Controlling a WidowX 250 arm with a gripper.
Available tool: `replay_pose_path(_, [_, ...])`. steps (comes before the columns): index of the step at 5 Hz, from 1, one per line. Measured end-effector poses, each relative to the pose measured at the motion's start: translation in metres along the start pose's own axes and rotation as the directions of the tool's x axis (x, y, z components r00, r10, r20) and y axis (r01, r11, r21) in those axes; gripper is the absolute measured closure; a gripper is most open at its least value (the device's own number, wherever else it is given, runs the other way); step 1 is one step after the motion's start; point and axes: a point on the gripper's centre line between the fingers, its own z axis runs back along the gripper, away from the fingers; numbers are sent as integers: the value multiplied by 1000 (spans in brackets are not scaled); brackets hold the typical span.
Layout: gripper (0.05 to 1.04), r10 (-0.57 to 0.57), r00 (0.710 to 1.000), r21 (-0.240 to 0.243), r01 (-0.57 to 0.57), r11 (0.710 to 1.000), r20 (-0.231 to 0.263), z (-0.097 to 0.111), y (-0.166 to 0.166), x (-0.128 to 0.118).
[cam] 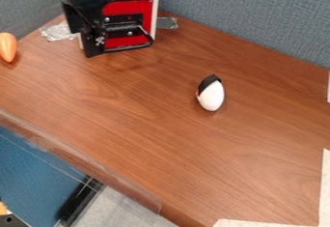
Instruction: Opens the drawer
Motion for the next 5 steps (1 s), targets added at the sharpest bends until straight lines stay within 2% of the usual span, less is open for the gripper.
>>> replay_pose_path(1, [84, -75, 997, -1, 75, 997, 25, -12, 10, 15])
replay_pose_path(3, [84, -134, 990, -39, 136, 990, 50, -29, 7, 41])
replay_pose_path(5, [84, -175, 983, -22, 176, 984, 52, -56, 2, 56])
